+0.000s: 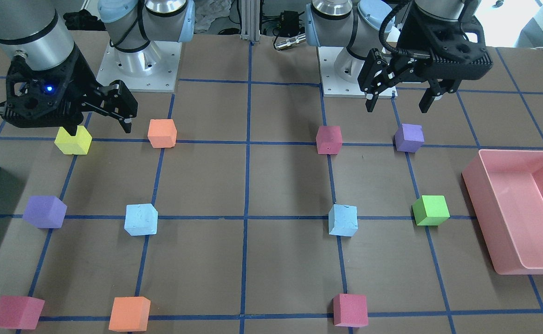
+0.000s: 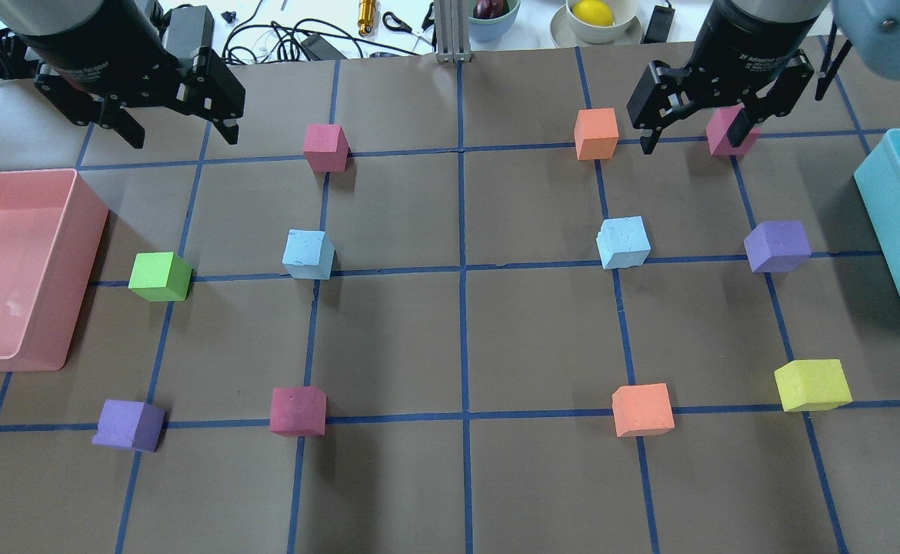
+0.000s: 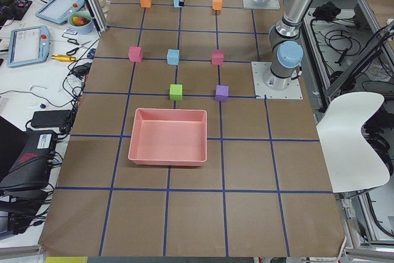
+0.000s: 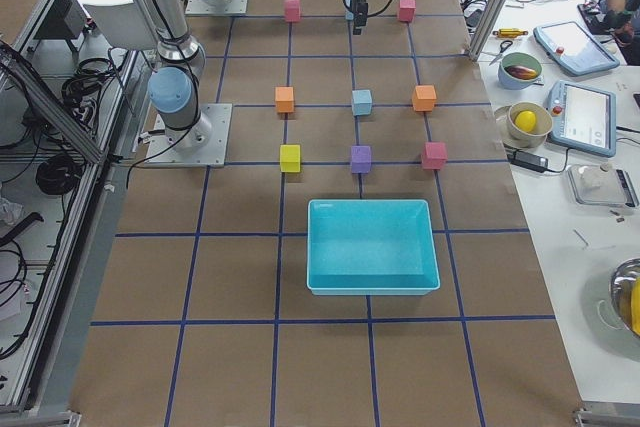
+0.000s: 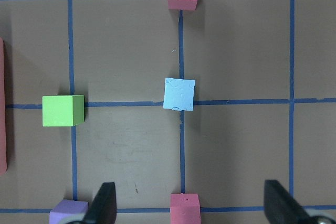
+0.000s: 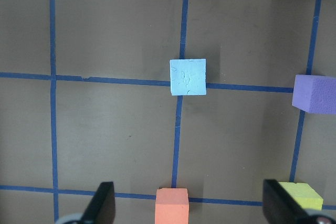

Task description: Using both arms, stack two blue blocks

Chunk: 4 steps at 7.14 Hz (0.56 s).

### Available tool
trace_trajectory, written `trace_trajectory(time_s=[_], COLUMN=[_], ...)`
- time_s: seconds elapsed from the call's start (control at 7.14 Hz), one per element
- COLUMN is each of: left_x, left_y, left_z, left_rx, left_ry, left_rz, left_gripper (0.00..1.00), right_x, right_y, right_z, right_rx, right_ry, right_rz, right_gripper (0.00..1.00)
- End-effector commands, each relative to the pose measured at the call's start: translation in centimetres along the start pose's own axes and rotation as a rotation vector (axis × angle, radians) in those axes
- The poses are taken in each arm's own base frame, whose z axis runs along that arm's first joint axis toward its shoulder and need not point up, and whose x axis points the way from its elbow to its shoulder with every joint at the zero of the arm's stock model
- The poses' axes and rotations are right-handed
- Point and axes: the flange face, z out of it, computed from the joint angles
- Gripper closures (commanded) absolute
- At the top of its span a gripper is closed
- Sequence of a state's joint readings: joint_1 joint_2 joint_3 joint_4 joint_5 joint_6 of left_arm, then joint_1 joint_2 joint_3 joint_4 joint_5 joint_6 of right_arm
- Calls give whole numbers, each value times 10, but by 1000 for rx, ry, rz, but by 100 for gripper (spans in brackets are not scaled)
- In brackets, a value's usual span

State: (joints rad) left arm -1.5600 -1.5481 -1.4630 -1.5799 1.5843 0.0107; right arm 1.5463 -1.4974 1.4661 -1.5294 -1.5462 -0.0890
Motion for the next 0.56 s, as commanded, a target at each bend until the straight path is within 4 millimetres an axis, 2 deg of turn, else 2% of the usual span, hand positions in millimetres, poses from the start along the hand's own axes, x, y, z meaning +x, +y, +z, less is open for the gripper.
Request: trace_trajectory(time_s=[0.0,0.28,0.42], left_x=[2,3,5], left_y=[1,2,0], left_z=[0,1,17], left_rx=[-2,-8,-47], left_ry=[0,1,3], left_rz=[2,11,16], left_gripper=[0,0,0], right_x=[0,0,2], right_y=[0,2,0], right_z=[3,2,15], right_rx=[-5,-7,-32], right_ry=[1,2,9], right_rz=[0,2,-2], right_gripper=[0,0,0])
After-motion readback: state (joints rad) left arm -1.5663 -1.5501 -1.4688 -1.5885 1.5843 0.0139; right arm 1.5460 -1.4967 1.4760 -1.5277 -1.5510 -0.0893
